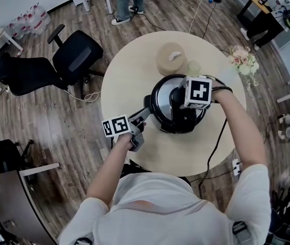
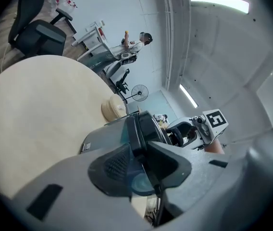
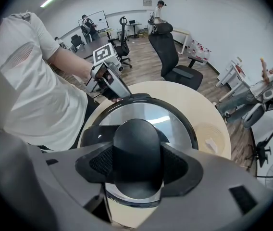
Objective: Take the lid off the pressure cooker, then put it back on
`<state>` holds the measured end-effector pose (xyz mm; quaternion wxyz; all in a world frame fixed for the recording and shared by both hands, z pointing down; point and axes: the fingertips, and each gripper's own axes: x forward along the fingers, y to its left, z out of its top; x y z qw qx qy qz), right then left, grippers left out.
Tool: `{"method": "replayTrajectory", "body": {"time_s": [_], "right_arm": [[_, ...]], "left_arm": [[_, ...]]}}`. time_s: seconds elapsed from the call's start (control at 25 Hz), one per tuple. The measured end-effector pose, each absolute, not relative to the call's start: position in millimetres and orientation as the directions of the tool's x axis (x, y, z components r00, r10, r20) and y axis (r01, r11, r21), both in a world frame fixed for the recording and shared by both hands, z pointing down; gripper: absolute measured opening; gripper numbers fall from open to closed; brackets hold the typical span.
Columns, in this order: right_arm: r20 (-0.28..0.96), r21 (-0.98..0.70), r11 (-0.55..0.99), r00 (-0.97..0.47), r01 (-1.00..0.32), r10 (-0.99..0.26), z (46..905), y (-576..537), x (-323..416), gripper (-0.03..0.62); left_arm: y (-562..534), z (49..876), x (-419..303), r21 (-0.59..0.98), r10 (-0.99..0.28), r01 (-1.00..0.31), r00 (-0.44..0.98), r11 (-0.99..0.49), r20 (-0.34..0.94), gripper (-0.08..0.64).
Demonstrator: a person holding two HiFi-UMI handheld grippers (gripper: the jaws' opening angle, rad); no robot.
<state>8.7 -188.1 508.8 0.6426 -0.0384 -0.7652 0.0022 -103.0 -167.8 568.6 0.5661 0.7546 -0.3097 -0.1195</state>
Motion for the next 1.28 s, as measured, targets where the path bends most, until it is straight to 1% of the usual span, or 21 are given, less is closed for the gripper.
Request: {"method": "replayTrajectory", "body": {"time_s": [0.2, 0.56, 0.84, 1.08, 1.28], "right_arm": [[0.984, -0.052, 0.997, -0.17, 0.054, 0.06, 510.5, -188.2, 8.1, 0.285], [0.986, -0.06, 0.998, -0.152, 0.03, 0.064, 508.5, -189.0, 7.4, 0.285], [0.99, -0.062, 0.998, -0.131, -0.014, 0.059, 509.7, -189.8, 9.4, 0.288], [0.991, -0.072, 0.993, -0.116, -0.096, 0.06, 509.9, -191.4, 9.3, 0.29], [0.991, -0.075, 0.963, -0.129, -0.257, 0.043, 508.5, -197.1, 9.1, 0.288]], "left_arm": [[-172.1, 571.0, -100.7, 0.946, -0.605, -0.285, 0.784, -0.153, 0.139, 0.107], [-172.1, 568.1, -101.9, 0.945, -0.619, -0.287, 0.774, -0.154, 0.134, 0.098], [-171.7, 568.6, -101.1, 0.946, -0.631, -0.281, 0.767, -0.164, 0.118, 0.098], [-171.7, 568.3, -101.8, 0.943, -0.632, -0.288, 0.765, -0.166, 0.122, 0.098], [-170.5, 567.2, -102.1, 0.944, -0.64, -0.283, 0.76, -0.17, 0.113, 0.098]]}}
